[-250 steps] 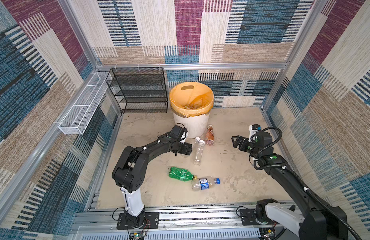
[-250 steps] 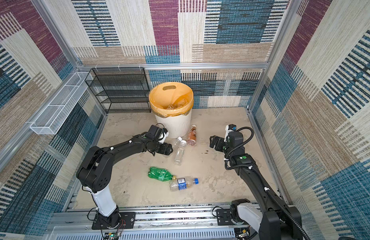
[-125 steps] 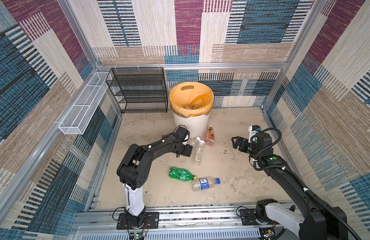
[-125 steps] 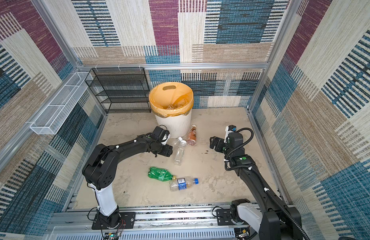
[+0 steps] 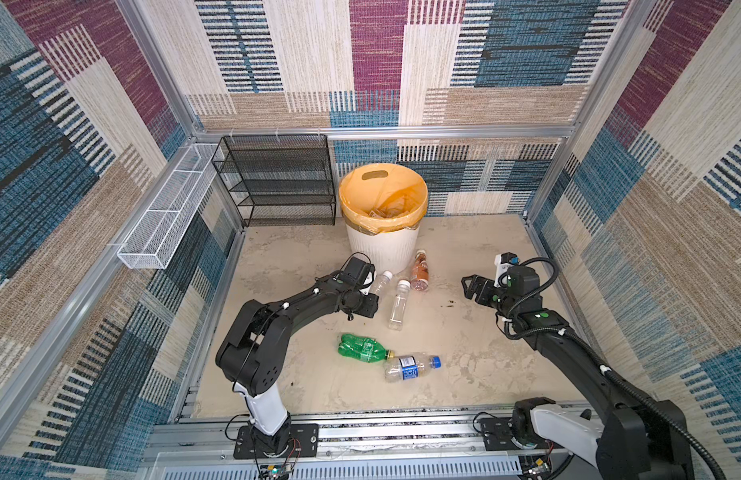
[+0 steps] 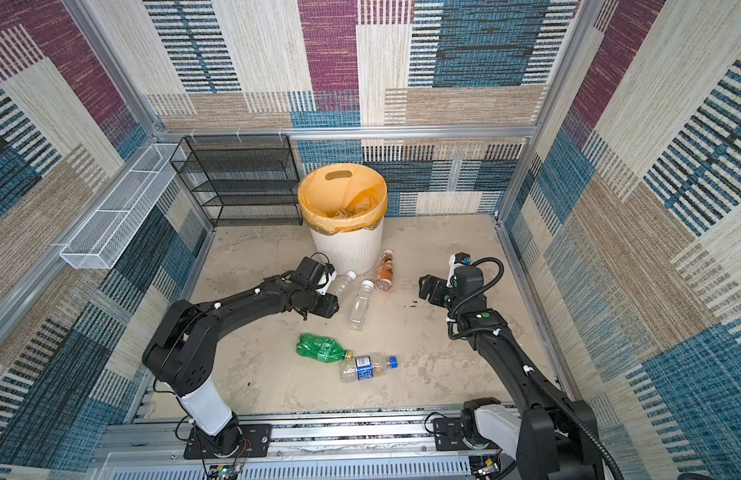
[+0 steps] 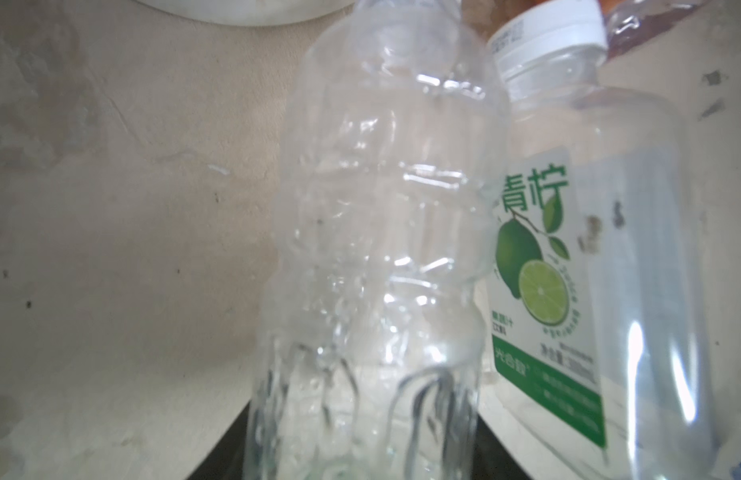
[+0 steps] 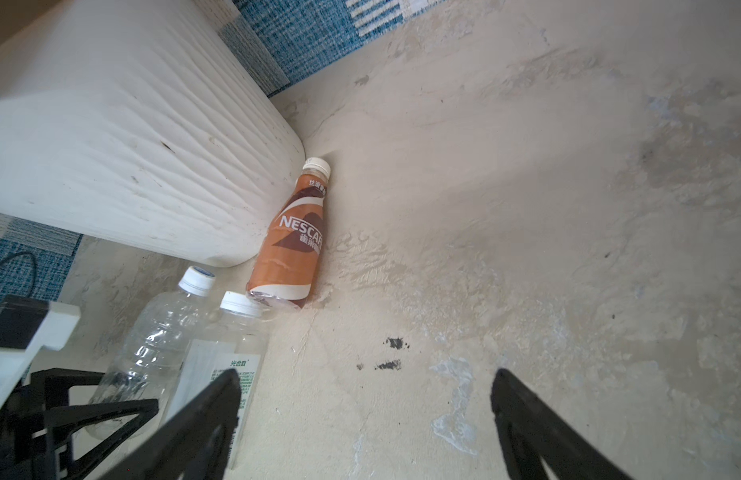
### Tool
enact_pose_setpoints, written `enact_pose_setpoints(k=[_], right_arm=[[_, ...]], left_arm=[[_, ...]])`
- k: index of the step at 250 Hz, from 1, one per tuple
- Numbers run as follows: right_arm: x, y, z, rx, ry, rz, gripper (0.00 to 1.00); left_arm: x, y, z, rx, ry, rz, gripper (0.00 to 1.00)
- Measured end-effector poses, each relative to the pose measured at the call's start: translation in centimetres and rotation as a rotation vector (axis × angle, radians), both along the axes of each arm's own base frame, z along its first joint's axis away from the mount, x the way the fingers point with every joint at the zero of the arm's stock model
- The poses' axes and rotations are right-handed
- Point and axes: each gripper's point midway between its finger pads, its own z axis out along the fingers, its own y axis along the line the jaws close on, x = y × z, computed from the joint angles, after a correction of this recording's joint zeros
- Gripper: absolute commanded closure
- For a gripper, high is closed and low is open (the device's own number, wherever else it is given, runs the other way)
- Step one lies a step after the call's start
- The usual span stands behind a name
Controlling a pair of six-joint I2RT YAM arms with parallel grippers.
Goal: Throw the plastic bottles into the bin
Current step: 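Lift the clear bottle with the left gripper up over the bin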
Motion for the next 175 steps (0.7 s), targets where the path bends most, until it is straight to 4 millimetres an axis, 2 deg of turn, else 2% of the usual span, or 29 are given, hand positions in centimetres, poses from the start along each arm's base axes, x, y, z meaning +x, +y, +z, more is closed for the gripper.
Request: enact_pose_setpoints(k=[53, 101, 128, 175], right_arm=[[0.3, 0.2, -0.9, 0.001, 0.023, 0.007, 0.06], [1.0, 0.5, -0.9, 0.009, 0.024, 0.020, 0.07], [1.6, 0.8, -0.9, 0.012, 0.027, 0.031, 0.08], [2.0, 1.0, -0.9, 0.015, 0.026, 0.036, 0.09]], left_arm=[[-1.7, 1.3, 3.8, -0.049, -0.086, 0.015, 0.49], [-4.2, 4.1, 8.3, -0.118, -0.231, 0.063, 0.48], [-5.6, 6.1, 12.1, -0.175, -0.375, 0.102, 0.48], [-8.3, 9.2, 20.0, -0.321, -0.707, 0.164, 0.45]])
